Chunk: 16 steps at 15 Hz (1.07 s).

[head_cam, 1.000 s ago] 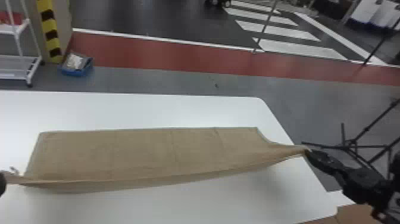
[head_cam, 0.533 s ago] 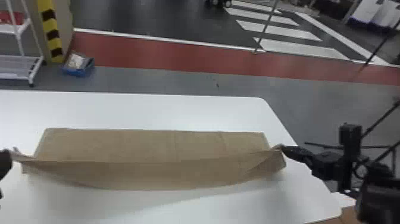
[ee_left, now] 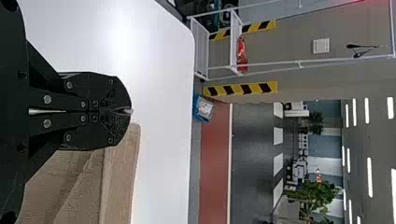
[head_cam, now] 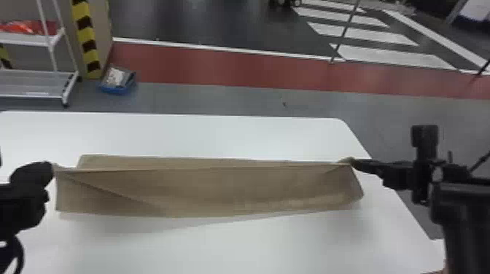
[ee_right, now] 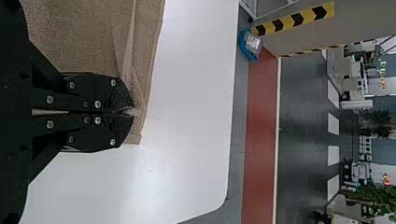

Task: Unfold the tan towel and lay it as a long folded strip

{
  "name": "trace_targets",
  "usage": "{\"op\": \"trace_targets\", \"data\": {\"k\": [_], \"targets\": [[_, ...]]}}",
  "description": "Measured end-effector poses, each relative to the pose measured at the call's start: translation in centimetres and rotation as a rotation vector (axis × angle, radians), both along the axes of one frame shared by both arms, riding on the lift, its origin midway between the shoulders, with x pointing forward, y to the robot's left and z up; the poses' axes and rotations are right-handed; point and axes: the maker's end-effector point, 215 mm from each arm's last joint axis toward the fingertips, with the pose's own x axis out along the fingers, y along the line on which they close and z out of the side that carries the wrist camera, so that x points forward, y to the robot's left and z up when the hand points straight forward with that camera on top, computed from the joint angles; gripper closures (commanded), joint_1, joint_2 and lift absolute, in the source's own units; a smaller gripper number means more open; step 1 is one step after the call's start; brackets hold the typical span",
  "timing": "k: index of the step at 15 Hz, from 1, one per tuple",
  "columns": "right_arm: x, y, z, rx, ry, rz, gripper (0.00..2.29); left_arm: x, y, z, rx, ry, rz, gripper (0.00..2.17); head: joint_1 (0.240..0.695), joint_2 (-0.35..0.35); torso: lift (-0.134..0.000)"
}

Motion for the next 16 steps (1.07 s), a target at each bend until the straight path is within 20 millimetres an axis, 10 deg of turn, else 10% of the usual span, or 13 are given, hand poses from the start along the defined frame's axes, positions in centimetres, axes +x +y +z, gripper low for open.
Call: {"op": "trace_targets", "data": {"k": [5, 16], "targets": [[3.5, 1.2, -0.7, -0.045, 0.014, 0.022, 1.3, 3.6, -1.1, -2.5, 0.023, 0.048, -0.023, 1.68, 0.695, -0.226, -0.111], [4.6, 0.5, -1.2, -0.057, -0.002, 0.025, 1.3, 7.5, -1.1, -1.9, 0.044, 0.028, -0.003, 1.68, 0.695, -0.217, -0.11]]}}
